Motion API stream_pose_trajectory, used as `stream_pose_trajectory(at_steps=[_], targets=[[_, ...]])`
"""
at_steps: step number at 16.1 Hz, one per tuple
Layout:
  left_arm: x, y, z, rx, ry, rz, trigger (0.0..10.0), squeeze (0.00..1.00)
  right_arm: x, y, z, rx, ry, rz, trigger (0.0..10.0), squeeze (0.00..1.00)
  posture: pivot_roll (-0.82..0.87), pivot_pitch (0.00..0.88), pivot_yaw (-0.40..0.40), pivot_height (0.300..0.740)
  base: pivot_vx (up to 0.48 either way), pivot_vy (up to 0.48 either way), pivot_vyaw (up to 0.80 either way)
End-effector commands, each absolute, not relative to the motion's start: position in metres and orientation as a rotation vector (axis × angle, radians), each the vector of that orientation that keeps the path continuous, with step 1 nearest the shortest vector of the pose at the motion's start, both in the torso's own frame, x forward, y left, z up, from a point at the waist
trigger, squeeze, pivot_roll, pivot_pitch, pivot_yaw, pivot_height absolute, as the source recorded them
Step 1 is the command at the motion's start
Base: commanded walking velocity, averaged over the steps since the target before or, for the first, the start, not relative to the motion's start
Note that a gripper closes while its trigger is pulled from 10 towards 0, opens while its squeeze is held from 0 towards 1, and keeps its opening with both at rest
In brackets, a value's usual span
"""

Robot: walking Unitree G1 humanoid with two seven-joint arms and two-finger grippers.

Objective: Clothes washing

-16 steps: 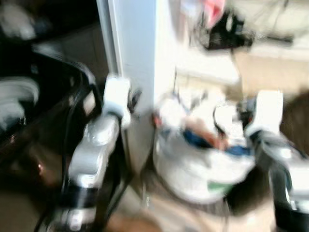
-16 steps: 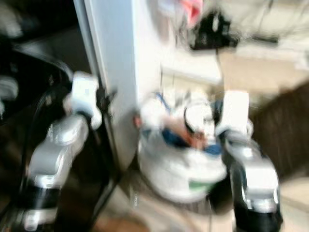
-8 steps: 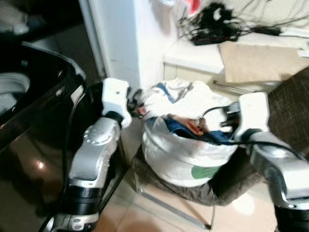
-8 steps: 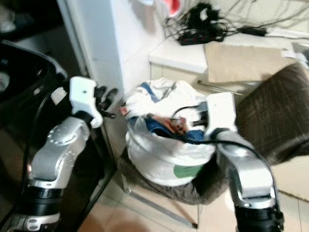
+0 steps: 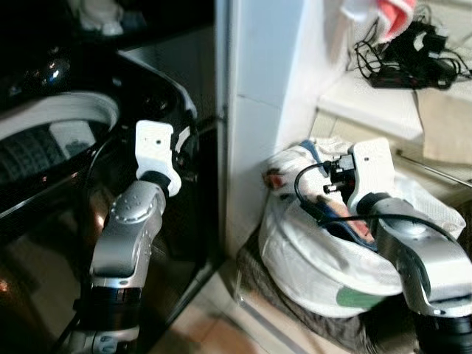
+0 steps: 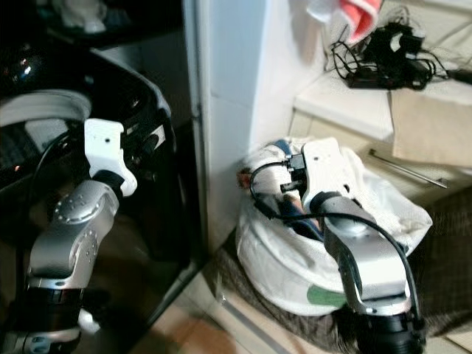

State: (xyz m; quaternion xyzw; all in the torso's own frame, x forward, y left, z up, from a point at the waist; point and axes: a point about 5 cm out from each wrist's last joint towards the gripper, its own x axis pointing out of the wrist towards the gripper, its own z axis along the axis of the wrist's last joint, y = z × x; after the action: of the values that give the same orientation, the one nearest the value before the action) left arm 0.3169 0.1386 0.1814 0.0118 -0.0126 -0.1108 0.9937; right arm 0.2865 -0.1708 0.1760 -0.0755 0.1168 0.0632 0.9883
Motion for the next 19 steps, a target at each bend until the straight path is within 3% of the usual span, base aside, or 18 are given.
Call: stream_pose_trajectory(at_steps=[1, 5, 18, 19], targets=[[0.315, 0.128, 0.185, 0.019, -0.036, -0.265, 10.0, 0.00, 0.287, -0.183, 0.177, -0.149, 0.235, 0.068, 10.0, 0.00, -0.07, 0.000, -0.002, 0.740, 0.334, 0.000, 0.00], [0.316, 0.129, 0.185, 0.019, -0.036, -0.259, 10.0, 0.00, 0.284, -0.182, 0.177, -0.096, 0.228, 0.064, 10.0, 0.00, -0.07, 0.000, 0.006, 0.740, 0.076, 0.000, 0.00], [0.313, 0.134, 0.182, 0.036, -0.033, -0.291, 10.0, 0.00, 0.296, -0.199, 0.176, -0.162, 0.278, 0.076, 10.0, 0.00, -0.06, 0.000, -0.006, 0.740, 0.000, 0.000, 0.00], [0.311, 0.129, 0.180, 0.026, -0.024, -0.348, 10.0, 0.00, 0.297, -0.203, 0.169, -0.113, 0.314, 0.071, 10.0, 1.00, -0.07, 0.000, -0.001, 0.740, 0.000, 0.000, 0.00]])
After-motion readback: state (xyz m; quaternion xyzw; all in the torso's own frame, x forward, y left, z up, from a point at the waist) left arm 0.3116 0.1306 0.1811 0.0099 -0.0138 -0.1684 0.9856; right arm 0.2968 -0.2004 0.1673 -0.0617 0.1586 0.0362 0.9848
